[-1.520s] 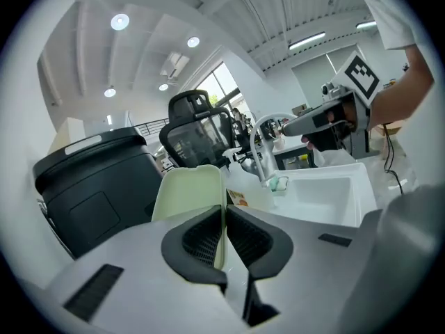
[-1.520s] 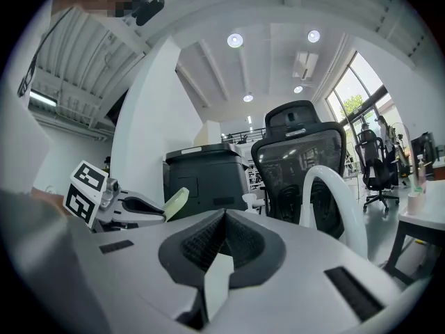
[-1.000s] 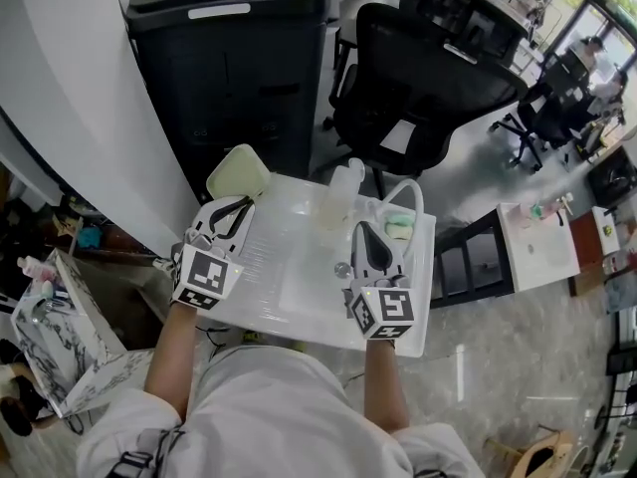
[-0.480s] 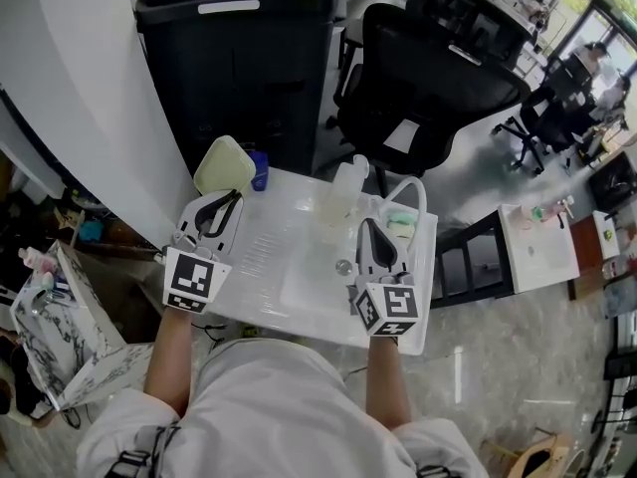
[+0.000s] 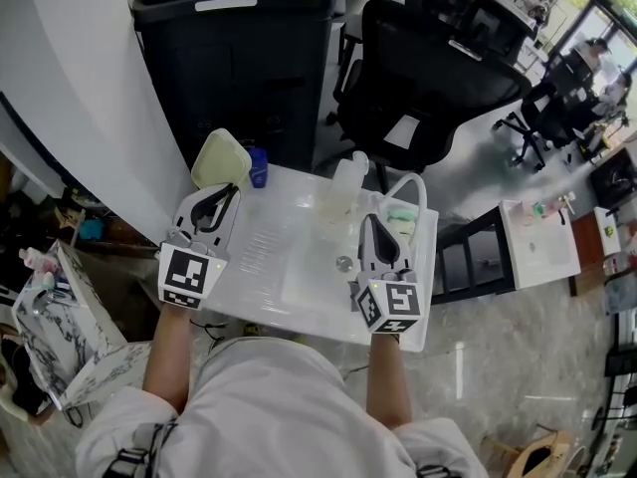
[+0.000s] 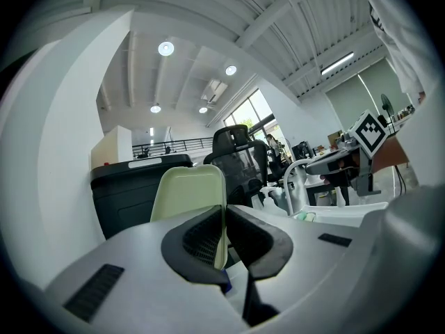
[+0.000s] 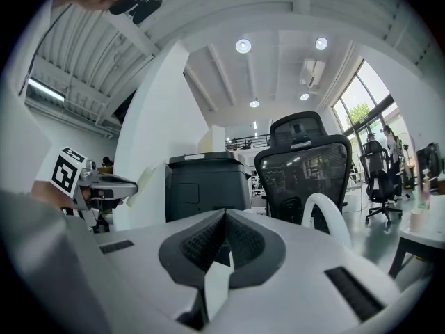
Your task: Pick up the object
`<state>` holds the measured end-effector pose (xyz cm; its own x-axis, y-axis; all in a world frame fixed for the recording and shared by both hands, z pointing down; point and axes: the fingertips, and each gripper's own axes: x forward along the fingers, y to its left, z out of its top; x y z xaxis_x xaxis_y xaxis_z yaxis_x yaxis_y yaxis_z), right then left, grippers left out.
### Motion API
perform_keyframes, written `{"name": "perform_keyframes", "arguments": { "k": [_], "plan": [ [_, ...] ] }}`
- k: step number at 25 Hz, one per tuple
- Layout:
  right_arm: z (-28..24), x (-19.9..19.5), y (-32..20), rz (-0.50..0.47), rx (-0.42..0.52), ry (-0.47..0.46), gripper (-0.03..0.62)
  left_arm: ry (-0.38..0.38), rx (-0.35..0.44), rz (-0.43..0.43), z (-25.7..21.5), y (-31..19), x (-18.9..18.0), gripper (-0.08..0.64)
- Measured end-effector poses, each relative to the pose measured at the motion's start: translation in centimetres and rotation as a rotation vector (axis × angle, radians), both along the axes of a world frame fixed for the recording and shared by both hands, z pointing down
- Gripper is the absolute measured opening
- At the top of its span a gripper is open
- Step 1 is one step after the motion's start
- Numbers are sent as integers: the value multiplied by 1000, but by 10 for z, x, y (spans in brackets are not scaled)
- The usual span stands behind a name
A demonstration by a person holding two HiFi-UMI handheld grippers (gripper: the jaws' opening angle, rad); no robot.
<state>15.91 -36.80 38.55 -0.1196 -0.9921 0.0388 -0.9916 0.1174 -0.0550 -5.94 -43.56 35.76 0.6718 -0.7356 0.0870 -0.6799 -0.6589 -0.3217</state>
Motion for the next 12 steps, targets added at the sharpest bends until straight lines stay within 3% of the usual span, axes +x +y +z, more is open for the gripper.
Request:
{"name": "perform_keyframes", "arguments": {
  "k": [12],
  "plan": [
    [1, -4, -6, 7, -6, 7, 3, 10, -15, -20, 6, -9, -9, 37]
  ]
}}
